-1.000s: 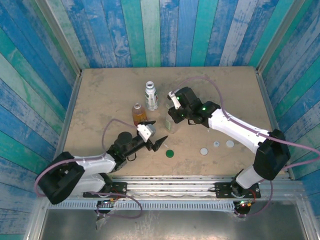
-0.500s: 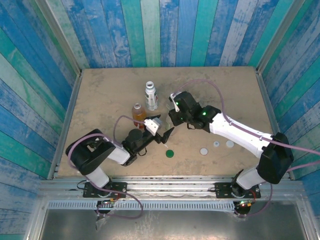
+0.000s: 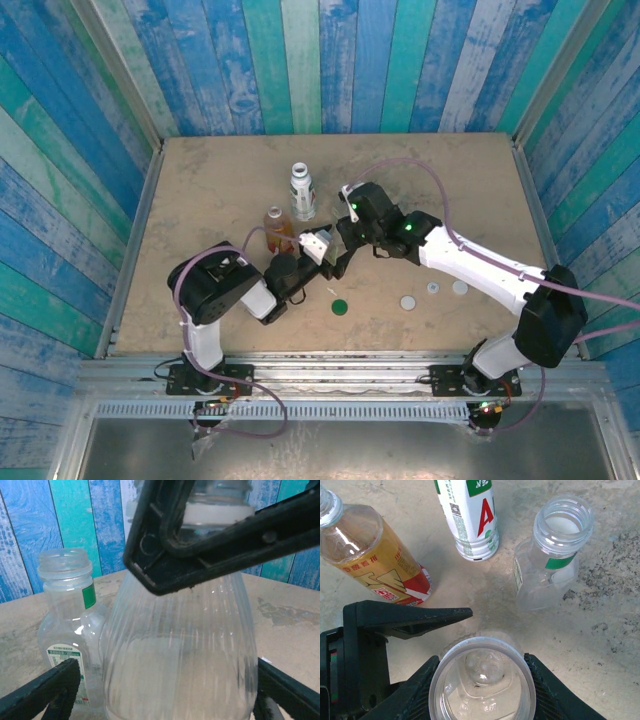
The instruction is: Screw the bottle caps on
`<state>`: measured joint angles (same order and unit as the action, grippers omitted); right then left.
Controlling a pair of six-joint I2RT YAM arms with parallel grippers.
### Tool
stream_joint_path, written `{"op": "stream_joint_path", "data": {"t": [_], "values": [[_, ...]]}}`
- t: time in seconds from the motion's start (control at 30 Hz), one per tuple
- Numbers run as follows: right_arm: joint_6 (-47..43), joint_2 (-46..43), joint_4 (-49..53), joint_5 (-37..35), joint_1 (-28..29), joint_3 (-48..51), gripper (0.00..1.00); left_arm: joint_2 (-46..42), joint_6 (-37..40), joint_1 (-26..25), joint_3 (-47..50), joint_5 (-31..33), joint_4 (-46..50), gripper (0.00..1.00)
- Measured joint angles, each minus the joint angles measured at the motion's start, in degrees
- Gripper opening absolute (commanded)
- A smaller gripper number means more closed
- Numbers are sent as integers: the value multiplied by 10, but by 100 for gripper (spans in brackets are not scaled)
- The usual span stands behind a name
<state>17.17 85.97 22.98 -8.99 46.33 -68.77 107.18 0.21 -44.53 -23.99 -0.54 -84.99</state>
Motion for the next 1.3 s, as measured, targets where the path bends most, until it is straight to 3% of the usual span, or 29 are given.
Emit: {"op": "stream_joint_path", "data": {"t": [0.33, 0.53, 0.73, 0.97, 1.07, 1.2, 1.3], "values": [[0, 3, -3, 2, 0, 0, 37, 1, 1, -1, -8, -11, -5, 60], [0, 4, -3, 4, 0, 0, 51, 1, 1, -1, -8, -14, -5, 50], [0, -9, -7, 15, 0, 5, 69, 1, -2, -1, -8, -21, -10, 49], [0, -136, -37, 1, 1, 65, 87, 1, -14, 0, -4, -58, -25, 49], [1, -200, -50, -37, 0, 113, 100, 1, -19, 0, -4, -85, -30, 50], [14, -270, -46, -92, -12, 190, 100, 1, -20, -1, -6, -120, -20, 51], [41, -295, -33, -102, -57, 241, 100, 1, -19, -1, -7, -134, -6, 51]]}}
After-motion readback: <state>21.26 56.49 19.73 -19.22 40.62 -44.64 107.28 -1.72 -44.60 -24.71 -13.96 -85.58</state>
